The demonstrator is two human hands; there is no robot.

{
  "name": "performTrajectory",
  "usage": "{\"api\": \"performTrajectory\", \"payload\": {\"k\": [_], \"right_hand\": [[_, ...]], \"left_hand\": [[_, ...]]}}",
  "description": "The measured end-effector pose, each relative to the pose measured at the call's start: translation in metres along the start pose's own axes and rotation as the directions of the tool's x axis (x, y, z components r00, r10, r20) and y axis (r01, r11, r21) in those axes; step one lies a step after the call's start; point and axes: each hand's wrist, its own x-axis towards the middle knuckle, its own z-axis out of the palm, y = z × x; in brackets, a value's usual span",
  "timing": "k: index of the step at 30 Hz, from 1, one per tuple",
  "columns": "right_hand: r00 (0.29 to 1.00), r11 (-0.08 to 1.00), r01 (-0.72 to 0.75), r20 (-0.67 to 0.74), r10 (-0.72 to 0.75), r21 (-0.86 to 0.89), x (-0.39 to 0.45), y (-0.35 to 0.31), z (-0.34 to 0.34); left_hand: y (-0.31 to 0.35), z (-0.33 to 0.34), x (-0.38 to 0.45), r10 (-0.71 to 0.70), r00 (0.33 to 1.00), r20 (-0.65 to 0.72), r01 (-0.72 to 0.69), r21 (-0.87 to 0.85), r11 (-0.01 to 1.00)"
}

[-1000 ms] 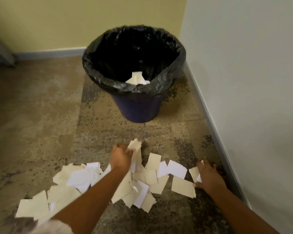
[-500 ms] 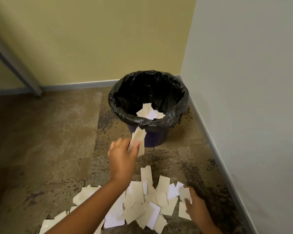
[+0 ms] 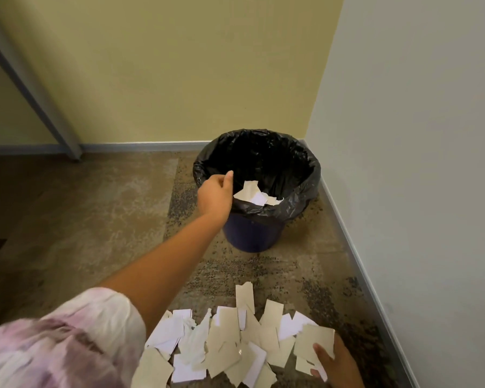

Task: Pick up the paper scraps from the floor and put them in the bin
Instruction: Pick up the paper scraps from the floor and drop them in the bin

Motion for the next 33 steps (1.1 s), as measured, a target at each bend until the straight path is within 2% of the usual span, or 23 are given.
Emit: {"api": "performTrajectory", "payload": {"k": [3, 6, 8, 10, 12, 14, 16, 19, 24, 26, 28, 33], "right_hand": [[0.998, 0.998, 0.042, 0.039, -0.043, 0.040, -0.004, -0.004, 0.005], [0.996, 0.992, -0.014, 0.095, 0.003, 0.122, -0.010, -0.015, 0.019], [0.997, 0.992, 0.025, 0.071, -0.033, 0.120, -0.017, -0.022, 0.029], [0.994, 0.992, 0.107, 0.018, -0.108, 0.070, -0.020, -0.027, 0.035], [0.986, 0.986, 0.163, 0.027, -0.165, 0.044, -0.024, -0.033, 0.038], [0.970, 0.975, 0.223, 0.104, -0.222, -0.001, -0.026, -0.037, 0.039], [0.944, 0.954, 0.287, 0.191, -0.267, -0.084, -0.031, -0.042, 0.039], [0.914, 0.923, 0.364, 0.238, -0.328, -0.126, -0.044, -0.058, 0.030], [0.876, 0.889, 0.451, 0.155, -0.457, 0.075, -0.073, -0.138, -0.007], [0.871, 0.859, 0.346, 0.212, -0.444, 0.376, -0.076, -0.178, -0.021], [0.862, 0.757, 0.203, 0.253, -0.439, 0.621, -0.071, -0.218, -0.031], [0.881, 0.660, 0.240, 0.127, -0.456, 0.712, -0.042, -0.295, -0.040]], "left_hand": [[-0.025, -0.015, -0.015, 0.070, 0.991, -0.116, -0.072, -0.009, 0.997], [-0.047, -0.030, -0.035, 0.080, 0.973, -0.218, -0.088, -0.025, 0.996], [-0.062, -0.039, -0.053, 0.077, 0.956, -0.282, -0.087, -0.023, 0.996], [-0.082, -0.044, -0.070, 0.060, 0.955, -0.290, -0.067, -0.014, 0.998], [-0.105, -0.045, -0.086, 0.029, 0.967, -0.255, -0.028, 0.008, 1.000], [-0.127, -0.045, -0.102, -0.030, 0.983, -0.184, 0.032, 0.012, 0.999], [-0.150, -0.043, -0.119, -0.102, 0.993, -0.067, 0.103, 0.009, 0.995], [-0.185, -0.042, -0.141, -0.185, 0.979, 0.089, 0.181, 0.059, 0.982], [-0.230, -0.054, -0.181, -0.338, 0.935, 0.107, 0.329, 0.093, 0.940], [-0.245, -0.059, -0.192, -0.401, 0.911, 0.098, 0.394, 0.084, 0.915], [-0.254, -0.061, -0.199, -0.453, 0.887, 0.094, 0.451, 0.034, 0.892], [-0.261, -0.064, -0.208, -0.527, 0.845, 0.093, 0.533, -0.058, 0.844]]}}
